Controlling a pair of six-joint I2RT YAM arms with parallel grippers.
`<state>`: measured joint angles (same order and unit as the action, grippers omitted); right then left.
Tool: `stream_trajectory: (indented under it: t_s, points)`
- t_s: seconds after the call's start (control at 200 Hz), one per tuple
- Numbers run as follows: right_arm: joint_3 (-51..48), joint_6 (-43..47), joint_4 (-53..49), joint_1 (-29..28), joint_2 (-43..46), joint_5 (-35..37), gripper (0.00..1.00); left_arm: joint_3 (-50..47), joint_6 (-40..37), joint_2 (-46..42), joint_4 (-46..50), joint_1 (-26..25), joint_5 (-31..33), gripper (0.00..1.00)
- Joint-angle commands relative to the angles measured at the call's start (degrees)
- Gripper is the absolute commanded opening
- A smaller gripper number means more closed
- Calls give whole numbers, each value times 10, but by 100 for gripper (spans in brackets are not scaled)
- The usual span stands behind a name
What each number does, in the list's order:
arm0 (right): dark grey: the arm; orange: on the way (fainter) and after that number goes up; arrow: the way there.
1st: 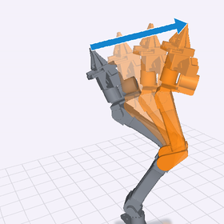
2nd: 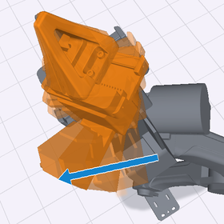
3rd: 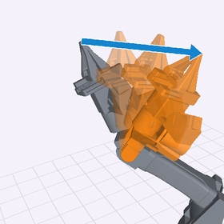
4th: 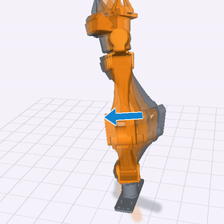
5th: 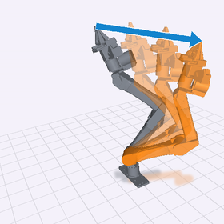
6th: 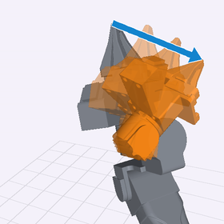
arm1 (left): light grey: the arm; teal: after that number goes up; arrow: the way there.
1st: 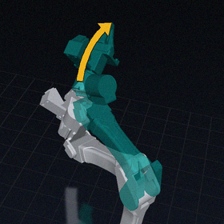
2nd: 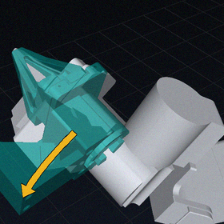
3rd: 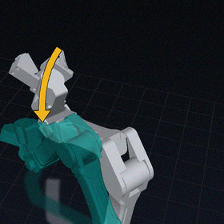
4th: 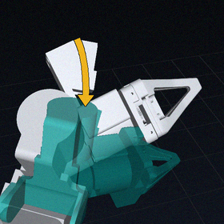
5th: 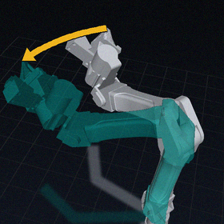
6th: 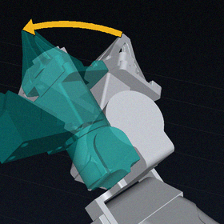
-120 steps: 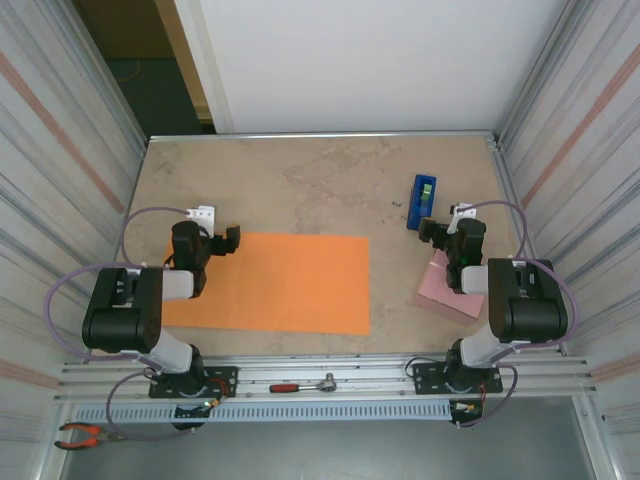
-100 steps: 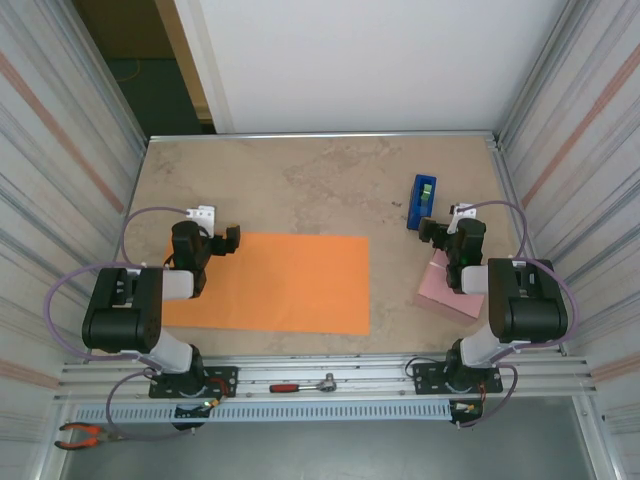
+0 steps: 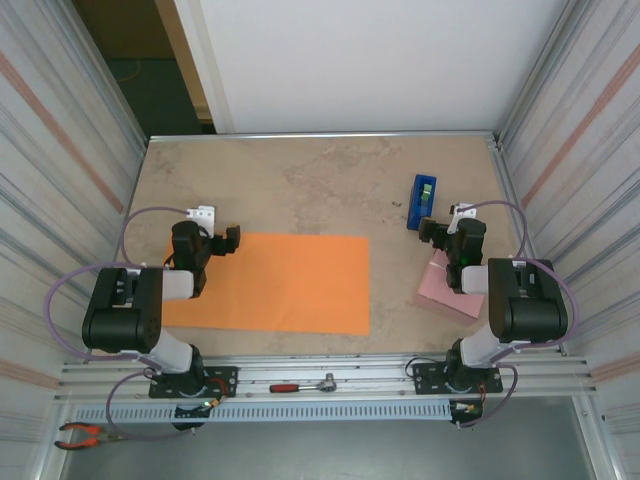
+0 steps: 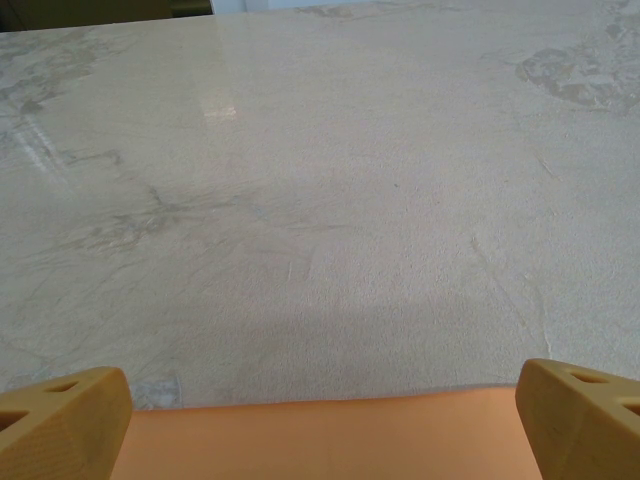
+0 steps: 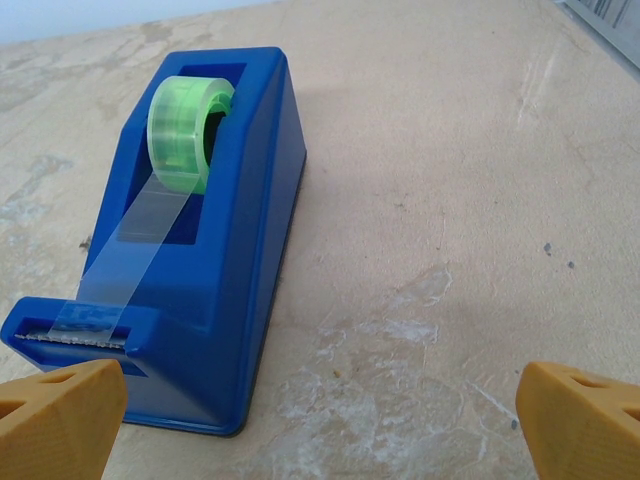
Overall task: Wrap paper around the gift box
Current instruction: Rotate the wrapping paper at the center of the table.
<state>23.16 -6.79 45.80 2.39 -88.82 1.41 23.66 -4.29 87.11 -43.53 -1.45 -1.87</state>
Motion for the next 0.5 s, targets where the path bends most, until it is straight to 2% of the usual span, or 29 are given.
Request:
stream_trajectory:
  t_s: [0.0, 0.496]
  points:
    - [10, 11, -11, 4, 2, -7, 98, 11, 3, 1, -2, 4, 2, 99]
    - [1, 8, 3, 6, 15, -5, 98, 2, -1, -8, -19, 1, 2, 99]
